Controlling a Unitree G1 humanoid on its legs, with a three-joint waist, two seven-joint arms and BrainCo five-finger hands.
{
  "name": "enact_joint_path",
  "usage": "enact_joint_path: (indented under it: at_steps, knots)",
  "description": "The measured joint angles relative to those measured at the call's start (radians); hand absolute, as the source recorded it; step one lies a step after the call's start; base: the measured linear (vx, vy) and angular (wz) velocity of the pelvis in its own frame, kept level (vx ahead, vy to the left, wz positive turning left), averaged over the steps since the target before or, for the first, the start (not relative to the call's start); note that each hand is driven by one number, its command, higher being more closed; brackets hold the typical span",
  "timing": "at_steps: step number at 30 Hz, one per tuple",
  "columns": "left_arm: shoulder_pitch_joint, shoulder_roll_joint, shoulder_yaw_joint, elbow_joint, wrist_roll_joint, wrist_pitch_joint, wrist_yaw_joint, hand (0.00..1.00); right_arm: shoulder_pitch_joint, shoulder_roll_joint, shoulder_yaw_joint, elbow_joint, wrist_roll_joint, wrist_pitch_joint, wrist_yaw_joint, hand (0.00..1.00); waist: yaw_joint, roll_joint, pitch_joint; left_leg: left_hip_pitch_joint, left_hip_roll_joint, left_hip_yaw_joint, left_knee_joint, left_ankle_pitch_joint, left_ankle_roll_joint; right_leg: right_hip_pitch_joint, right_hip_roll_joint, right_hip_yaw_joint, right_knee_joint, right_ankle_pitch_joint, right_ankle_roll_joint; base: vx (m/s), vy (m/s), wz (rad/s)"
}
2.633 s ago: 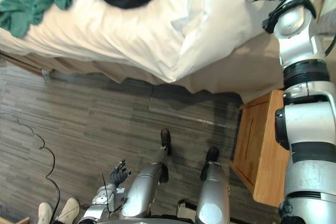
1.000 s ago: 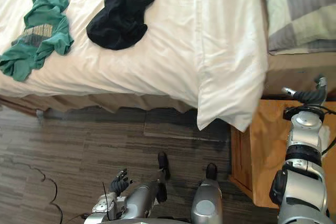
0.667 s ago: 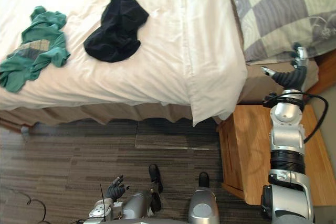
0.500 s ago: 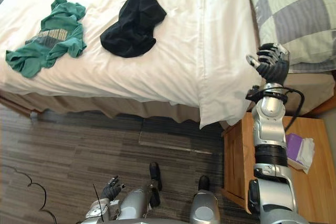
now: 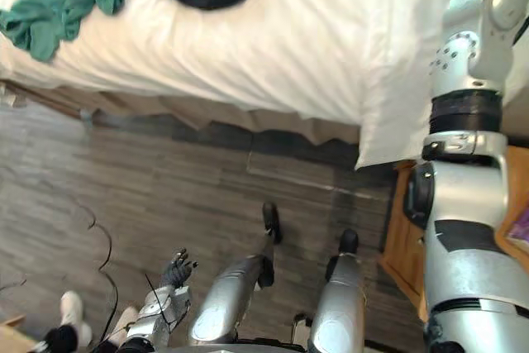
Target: Tidy the bed and pick cloth on bed and put in laundry
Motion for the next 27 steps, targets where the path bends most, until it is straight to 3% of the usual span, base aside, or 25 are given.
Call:
enact_joint_path:
  at_steps: [4,5,9,10,13,14,16,18,19,21,22,25,27]
  knots:
    - [-0.043,-0.014,-0.067,-0.005,-0.042,-0.009,-0.019,0.00,0.044,-0.030,-0.016,0.120,-0.030,0.044,0.009,1.00,0.018,0.029,0.020,-0.063,-0.045,0.041,0.000,0.010,0.007,-0.135,-0.049,0.068,0.112,-0.042,0.011,0.01,-0.052,0.03]
    - [-0.056,-0.023,-0.074,-0.008,-0.052,-0.011,-0.022,0.00,0.100,-0.029,-0.022,0.077,-0.042,0.012,0.036,1.00,0.017,0.029,0.020,-0.084,-0.058,0.060,0.000,0.010,0.007,-0.183,-0.063,0.093,0.146,-0.053,0.017,-0.03,-0.041,-0.03]
    - [-0.094,-0.062,-0.085,-0.015,-0.079,-0.016,-0.027,0.00,0.179,0.017,-0.035,0.005,-0.040,-0.011,0.075,1.00,0.005,0.028,0.021,-0.078,-0.049,0.142,0.009,-0.020,-0.003,-0.196,-0.074,0.111,0.165,-0.054,0.017,-0.04,-0.039,-0.15]
    - [-0.099,-0.073,-0.079,-0.034,-0.084,-0.017,-0.030,0.00,0.235,0.086,-0.047,-0.048,-0.039,-0.033,0.076,1.00,-0.018,0.017,0.021,-0.079,-0.026,0.228,0.040,-0.050,0.009,-0.189,-0.076,0.114,0.154,-0.054,0.017,-0.04,-0.043,-0.14]
    - [-0.106,-0.095,-0.016,-0.036,-0.083,-0.017,-0.038,0.00,0.391,0.231,-0.060,-0.142,-0.040,-0.070,0.082,1.00,-0.050,-0.019,0.015,-0.070,-0.005,0.270,0.091,-0.075,0.045,-0.159,-0.068,0.120,0.132,-0.053,0.019,0.00,-0.061,-0.23]
    - [-0.106,-0.101,0.024,-0.029,-0.083,-0.016,-0.036,0.00,0.527,0.318,-0.062,-0.163,-0.041,-0.069,0.088,1.00,-0.072,-0.056,0.000,-0.058,0.009,0.274,0.117,-0.093,0.055,-0.129,-0.059,0.115,0.113,-0.052,0.019,0.05,-0.087,-0.24]
    - [-0.106,-0.109,0.054,-0.030,-0.082,-0.015,-0.031,0.00,0.724,0.403,-0.074,-0.112,-0.041,-0.020,0.086,1.00,-0.069,-0.091,-0.017,-0.042,0.029,0.275,0.152,-0.115,0.055,-0.086,-0.046,0.111,0.088,-0.051,0.018,0.06,-0.089,-0.16]
    - [-0.104,-0.117,0.074,-0.029,-0.080,-0.013,-0.016,0.00,1.013,0.537,-0.083,0.065,-0.073,0.097,0.059,1.00,-0.068,-0.113,-0.019,-0.001,0.048,0.266,0.170,-0.141,0.042,-0.005,-0.031,0.084,0.044,-0.051,0.017,0.11,-0.140,-0.06]
    - [-0.102,-0.117,0.076,-0.029,-0.078,-0.013,-0.013,0.00,1.074,0.563,-0.083,0.085,-0.081,0.118,0.055,1.00,-0.068,-0.114,-0.019,0.009,0.048,0.266,0.166,-0.142,0.041,0.006,-0.029,0.084,0.036,-0.050,0.017,0.12,-0.117,-0.35]
    - [-0.089,-0.119,0.126,-0.021,-0.060,0.002,0.004,0.00,1.173,0.608,-0.092,0.030,-0.130,0.127,0.061,1.00,-0.105,-0.138,-0.012,0.092,0.051,0.287,0.136,-0.154,0.029,0.095,-0.019,0.082,-0.028,-0.033,0.033,0.09,-0.059,-0.37]
    - [-0.088,-0.119,0.125,-0.018,-0.053,0.006,0.003,0.00,1.189,0.610,-0.099,0.031,-0.141,0.127,0.065,0.00,-0.105,-0.143,-0.013,0.117,0.049,0.285,0.131,-0.156,0.028,0.124,-0.019,0.078,-0.042,-0.033,0.033,0.11,-0.049,-0.08]
    - [-0.055,-0.102,0.125,0.010,-0.002,0.006,0.002,0.00,1.297,0.627,-0.149,0.096,-0.166,0.124,0.076,0.00,-0.101,-0.199,-0.076,0.208,0.048,0.265,0.096,-0.165,0.019,0.245,-0.005,0.054,-0.121,-0.033,0.031,0.15,-0.080,0.00]
    - [-0.045,-0.088,0.120,0.044,0.015,0.017,0.003,0.00,1.327,0.635,-0.172,0.140,-0.185,0.139,0.075,0.00,-0.103,-0.221,-0.094,0.241,0.046,0.262,0.076,-0.159,0.023,0.288,0.001,0.040,-0.160,-0.019,0.031,0.17,-0.081,-0.01]
